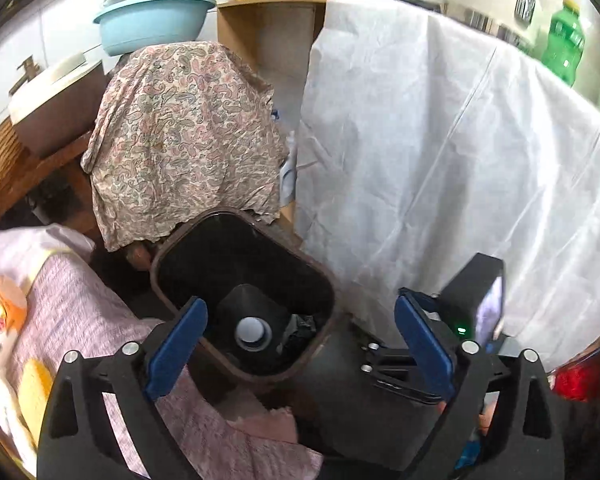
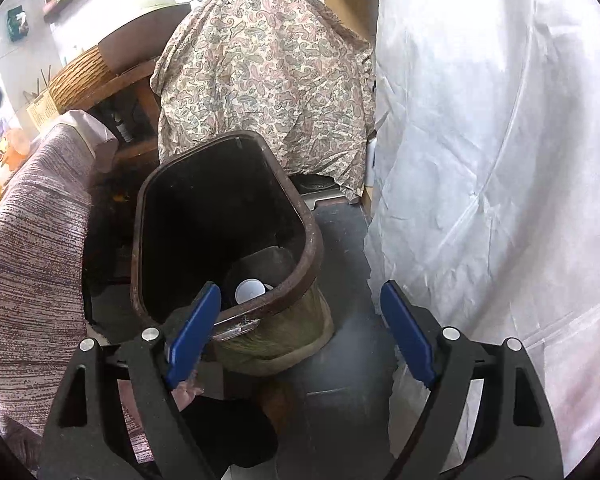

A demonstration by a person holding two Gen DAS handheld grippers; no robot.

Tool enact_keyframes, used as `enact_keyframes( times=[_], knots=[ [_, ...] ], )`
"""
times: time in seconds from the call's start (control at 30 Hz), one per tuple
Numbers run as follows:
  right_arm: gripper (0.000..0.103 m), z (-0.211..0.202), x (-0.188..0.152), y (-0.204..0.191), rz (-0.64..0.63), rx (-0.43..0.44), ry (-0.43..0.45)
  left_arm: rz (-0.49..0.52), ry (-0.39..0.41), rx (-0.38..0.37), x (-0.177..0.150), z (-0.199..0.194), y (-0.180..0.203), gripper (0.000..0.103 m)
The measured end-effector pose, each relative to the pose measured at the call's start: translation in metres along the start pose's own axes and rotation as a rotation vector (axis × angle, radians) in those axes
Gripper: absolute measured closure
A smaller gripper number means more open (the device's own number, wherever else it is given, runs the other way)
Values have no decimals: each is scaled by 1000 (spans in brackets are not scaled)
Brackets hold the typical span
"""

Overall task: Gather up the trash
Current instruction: 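Grasp the red-and-gold milk-tea cup with the right tool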

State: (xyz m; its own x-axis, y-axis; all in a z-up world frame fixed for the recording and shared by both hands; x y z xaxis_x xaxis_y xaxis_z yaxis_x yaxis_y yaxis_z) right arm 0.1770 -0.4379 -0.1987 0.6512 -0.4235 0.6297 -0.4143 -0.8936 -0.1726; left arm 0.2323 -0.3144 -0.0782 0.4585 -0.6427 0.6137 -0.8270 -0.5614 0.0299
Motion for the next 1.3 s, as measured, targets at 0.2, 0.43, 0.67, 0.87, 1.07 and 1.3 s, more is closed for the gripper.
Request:
enact_keyframes(
  times=[0.2,0.43,0.67,0.87,1.07,1.3],
  knots=[
    [21,-15,16,-22,-84,44,28,-86,62,-26,-17,-31,4,9],
    [18,-32,27,-61,-171,133,55,-129,155,108,-42,-79,-11,8],
    [18,-67,27,-151,-400,329,64,-262,208,250,-97,-141,-63,7],
    [17,-108,11,-239,-618,525,77,-443,263,420,-163,-214,-113,7],
    [17,-153,-25,-322,-827,716,57,-537,238,683,-234,-279,-153,5],
    [17,-182,-71,-411,-1117,804,74,-700,164,782,-315,-312,-192,5]
  ],
)
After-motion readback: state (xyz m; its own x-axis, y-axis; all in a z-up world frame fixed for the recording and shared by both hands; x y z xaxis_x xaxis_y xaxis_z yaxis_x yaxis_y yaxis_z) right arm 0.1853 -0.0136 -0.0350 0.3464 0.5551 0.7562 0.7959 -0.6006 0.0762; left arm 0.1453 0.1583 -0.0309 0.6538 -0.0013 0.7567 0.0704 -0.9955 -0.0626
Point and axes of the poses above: each gripper's, at about its wrist camera, not at the fingertips, and z roughly the way its jaws point, y to its right, x to its top, the point moved 8 cm from there along z, roughly the way its jaws point, and after that the axes turned 4 degrees about z, right-handed, at the moved point
